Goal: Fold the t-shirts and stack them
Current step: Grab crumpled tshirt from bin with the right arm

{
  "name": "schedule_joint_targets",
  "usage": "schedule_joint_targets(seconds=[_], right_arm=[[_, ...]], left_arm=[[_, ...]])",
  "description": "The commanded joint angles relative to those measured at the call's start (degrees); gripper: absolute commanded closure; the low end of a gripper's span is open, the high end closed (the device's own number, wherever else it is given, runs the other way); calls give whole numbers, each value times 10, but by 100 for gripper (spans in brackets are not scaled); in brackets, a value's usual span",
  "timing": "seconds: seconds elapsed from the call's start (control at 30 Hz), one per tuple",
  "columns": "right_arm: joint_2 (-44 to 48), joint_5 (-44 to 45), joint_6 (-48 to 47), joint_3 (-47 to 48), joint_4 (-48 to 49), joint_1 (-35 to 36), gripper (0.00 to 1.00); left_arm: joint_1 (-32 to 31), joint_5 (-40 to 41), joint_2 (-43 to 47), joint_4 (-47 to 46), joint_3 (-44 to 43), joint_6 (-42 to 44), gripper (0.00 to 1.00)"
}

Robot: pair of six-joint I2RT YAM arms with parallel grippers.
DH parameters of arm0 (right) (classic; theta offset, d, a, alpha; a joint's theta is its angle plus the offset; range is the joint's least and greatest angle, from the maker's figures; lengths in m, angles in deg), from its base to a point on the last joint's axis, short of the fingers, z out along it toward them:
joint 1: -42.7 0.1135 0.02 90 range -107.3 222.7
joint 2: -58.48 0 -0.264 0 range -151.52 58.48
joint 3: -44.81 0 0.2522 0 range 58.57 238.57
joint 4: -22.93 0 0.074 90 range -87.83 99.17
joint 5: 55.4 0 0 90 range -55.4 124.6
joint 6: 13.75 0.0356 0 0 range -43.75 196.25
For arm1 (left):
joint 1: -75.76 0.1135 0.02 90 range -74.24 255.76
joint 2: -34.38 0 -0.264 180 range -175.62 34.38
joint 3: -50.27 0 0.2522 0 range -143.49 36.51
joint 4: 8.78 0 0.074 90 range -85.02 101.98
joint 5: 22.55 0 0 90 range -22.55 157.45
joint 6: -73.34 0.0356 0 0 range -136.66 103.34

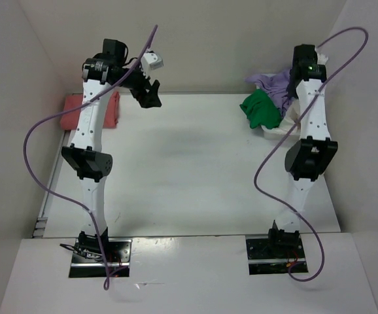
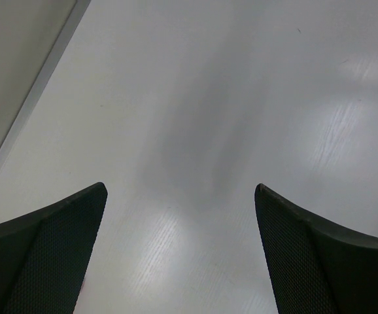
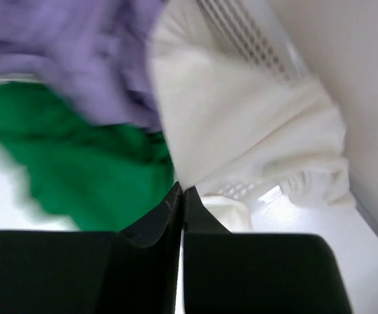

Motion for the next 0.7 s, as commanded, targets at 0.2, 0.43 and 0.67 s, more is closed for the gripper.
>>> schedule_joint_targets(seconds=[0.2,0.43,0.67], right_arm=[[417,144,-112,49,153,310,100],[531,-131,-64,-45,256,341,100],[478,-316,25,-215,336,341,100]], left_arm=[[-32,58,237,-165,350,6,0],[-19,139,419,-242,539,-23,0],[18,191,523,-260,660,-66,0]])
